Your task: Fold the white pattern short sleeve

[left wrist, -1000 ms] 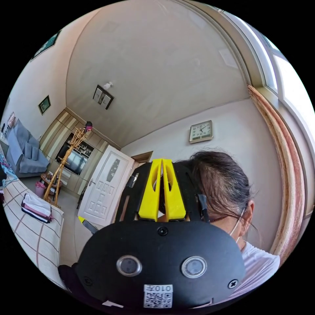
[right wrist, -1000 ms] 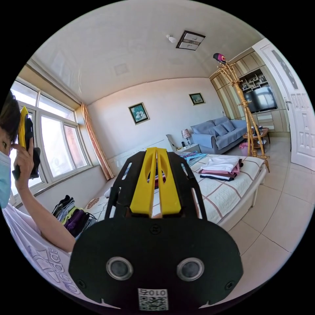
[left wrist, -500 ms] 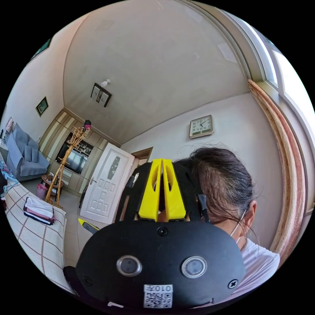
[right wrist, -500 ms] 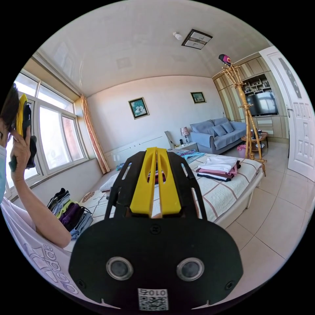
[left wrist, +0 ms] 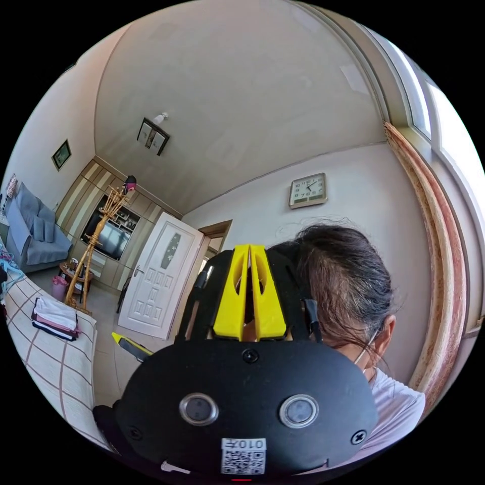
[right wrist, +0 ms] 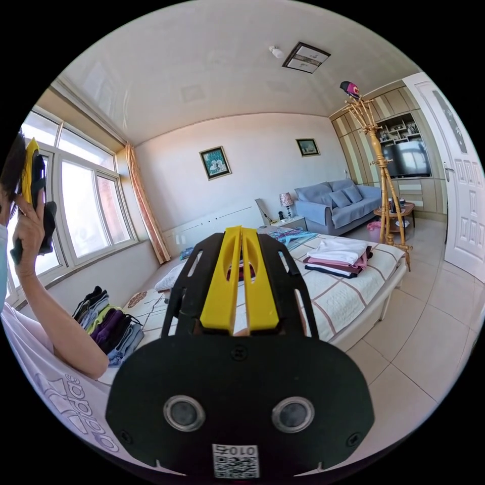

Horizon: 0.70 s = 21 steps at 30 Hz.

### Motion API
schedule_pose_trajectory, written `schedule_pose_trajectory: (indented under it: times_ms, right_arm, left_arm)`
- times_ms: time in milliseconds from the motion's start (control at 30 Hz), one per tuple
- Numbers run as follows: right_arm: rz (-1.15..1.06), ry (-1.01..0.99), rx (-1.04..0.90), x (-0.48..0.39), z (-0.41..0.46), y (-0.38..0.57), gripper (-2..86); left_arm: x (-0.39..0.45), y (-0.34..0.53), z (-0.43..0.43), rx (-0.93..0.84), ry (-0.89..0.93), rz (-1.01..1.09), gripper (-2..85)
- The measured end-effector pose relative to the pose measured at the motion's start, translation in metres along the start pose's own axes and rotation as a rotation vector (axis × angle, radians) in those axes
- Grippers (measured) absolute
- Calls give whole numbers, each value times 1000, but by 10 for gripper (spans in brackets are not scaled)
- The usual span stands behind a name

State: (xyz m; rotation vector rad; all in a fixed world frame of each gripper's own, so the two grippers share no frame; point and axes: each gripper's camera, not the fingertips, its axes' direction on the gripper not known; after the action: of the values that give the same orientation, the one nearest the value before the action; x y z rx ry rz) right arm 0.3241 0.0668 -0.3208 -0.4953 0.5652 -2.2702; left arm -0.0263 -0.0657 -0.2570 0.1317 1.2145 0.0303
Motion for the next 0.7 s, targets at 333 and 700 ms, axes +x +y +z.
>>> schedule_pose_trajectory:
  times_ms: [333, 700]
  right_arm:
    - [-11, 22, -14, 1, 13, -7, 21]
    - [-7, 27, -31, 1, 30, -20, 23]
  left_arm:
    - [-10, -6, 15, -36, 10, -3, -2]
    - [-25, -10, 17, -26, 50, -31, -2]
